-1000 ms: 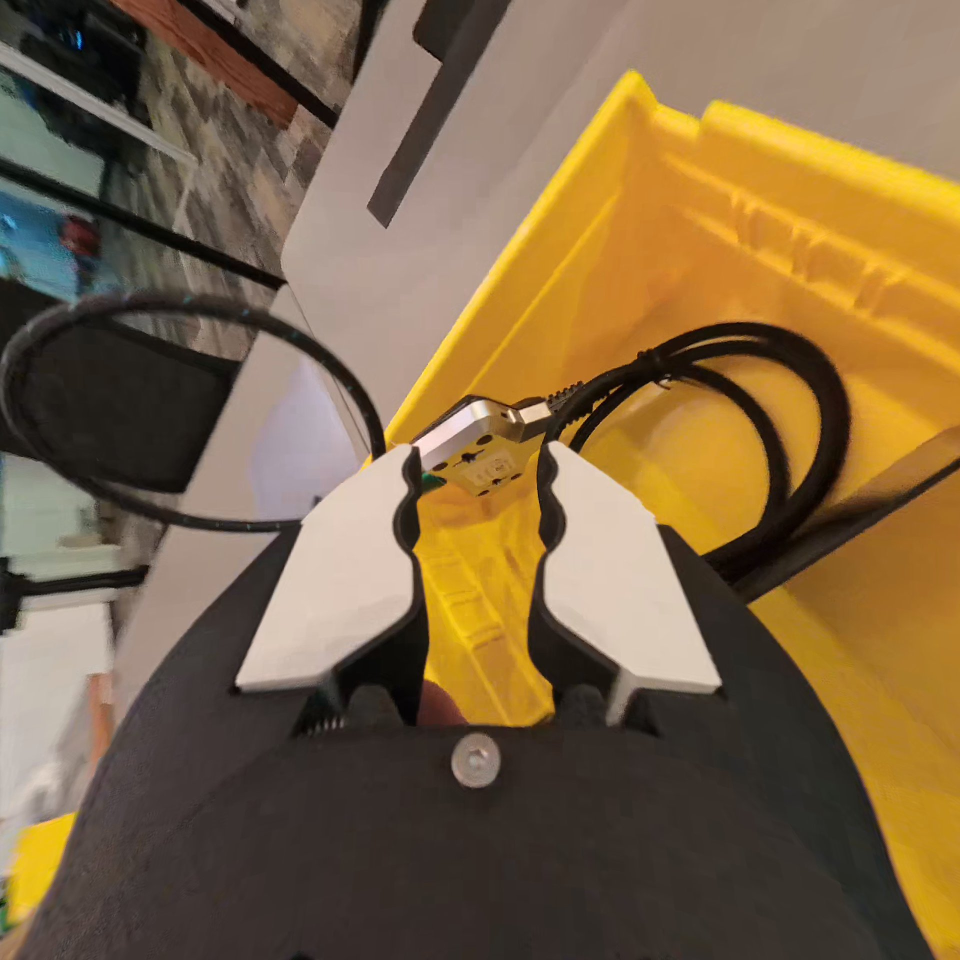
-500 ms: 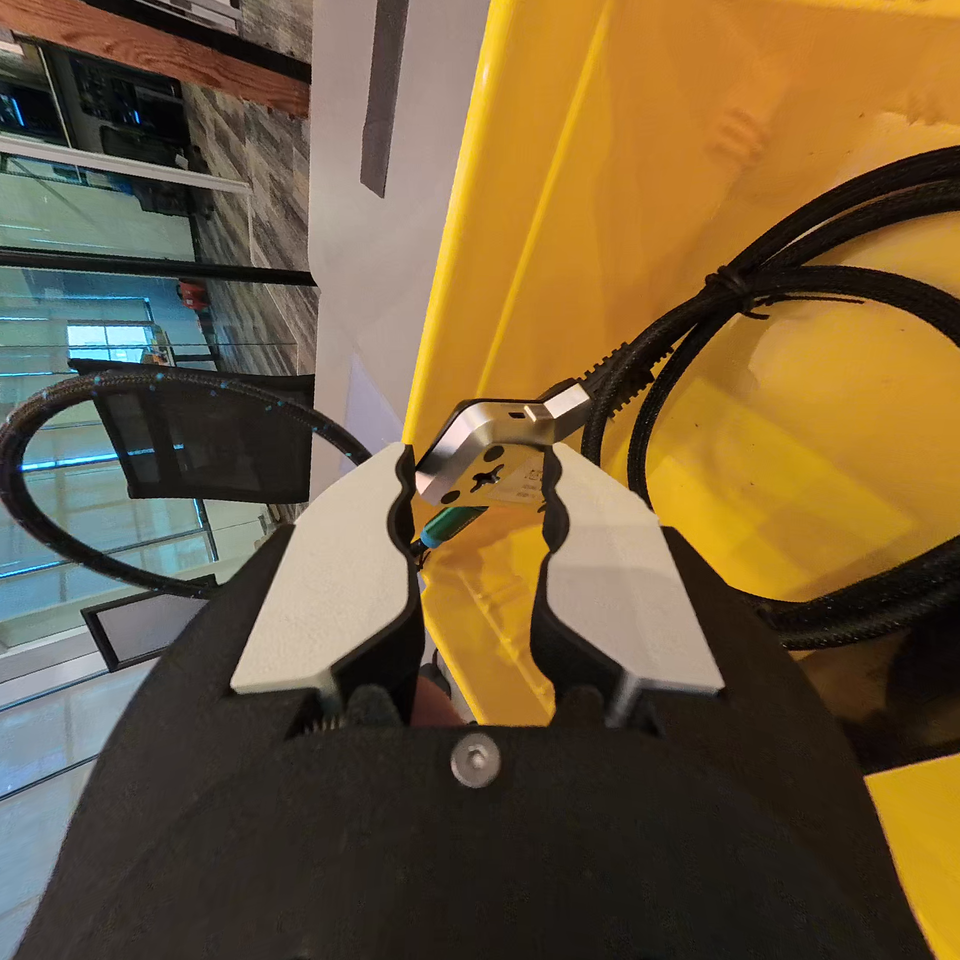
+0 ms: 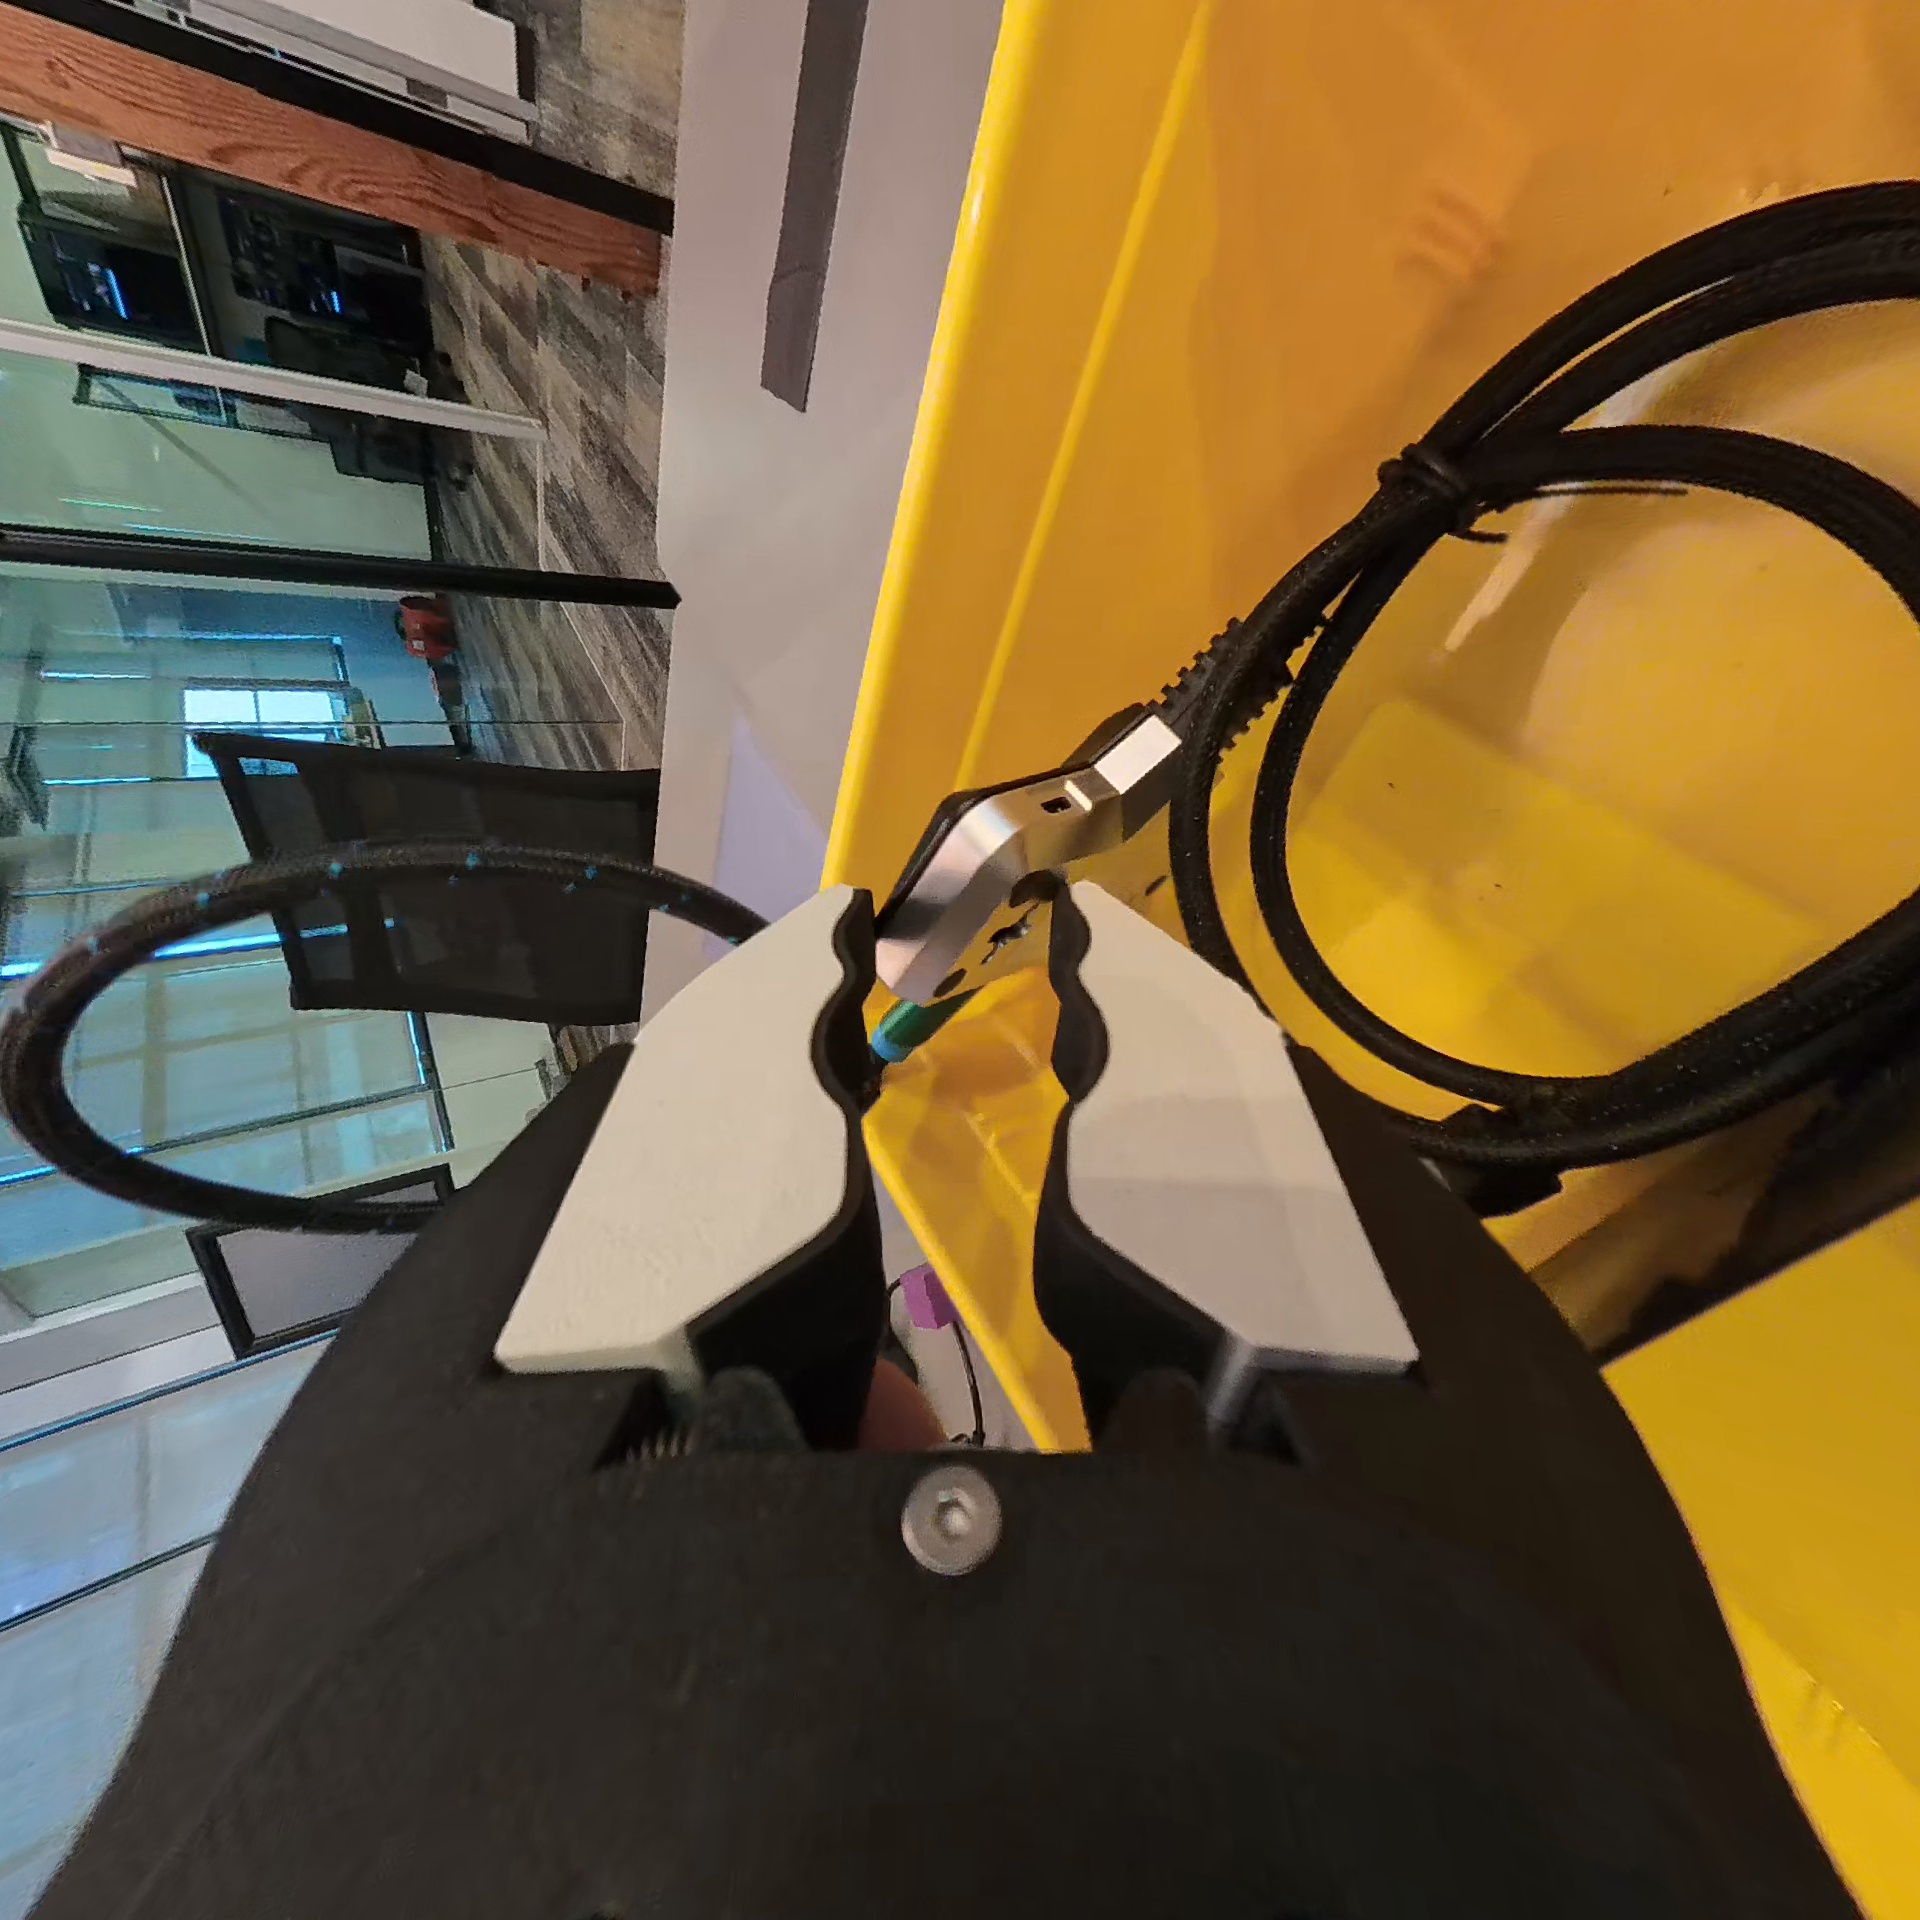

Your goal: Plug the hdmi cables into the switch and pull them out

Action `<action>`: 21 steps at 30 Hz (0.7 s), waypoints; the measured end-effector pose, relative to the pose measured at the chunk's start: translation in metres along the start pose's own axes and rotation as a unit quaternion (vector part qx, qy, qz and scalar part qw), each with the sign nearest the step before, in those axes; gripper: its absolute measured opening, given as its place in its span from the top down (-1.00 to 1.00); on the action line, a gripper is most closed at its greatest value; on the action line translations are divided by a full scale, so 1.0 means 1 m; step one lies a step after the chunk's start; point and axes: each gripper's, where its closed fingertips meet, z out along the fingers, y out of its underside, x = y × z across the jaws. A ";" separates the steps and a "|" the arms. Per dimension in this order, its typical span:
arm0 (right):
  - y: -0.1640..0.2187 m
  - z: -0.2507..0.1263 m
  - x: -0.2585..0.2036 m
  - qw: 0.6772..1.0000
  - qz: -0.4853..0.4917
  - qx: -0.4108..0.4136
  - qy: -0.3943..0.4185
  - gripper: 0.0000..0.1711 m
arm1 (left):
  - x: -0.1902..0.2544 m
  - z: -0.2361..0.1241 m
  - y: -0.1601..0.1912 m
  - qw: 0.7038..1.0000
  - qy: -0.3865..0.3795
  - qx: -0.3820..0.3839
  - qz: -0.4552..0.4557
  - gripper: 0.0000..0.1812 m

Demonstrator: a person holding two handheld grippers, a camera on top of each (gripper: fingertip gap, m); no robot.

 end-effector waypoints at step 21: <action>-0.010 -0.009 -0.006 1.000 -0.011 0.014 -0.005 0.65 | -0.021 -0.047 -0.022 0.995 -0.005 0.090 -0.037 0.78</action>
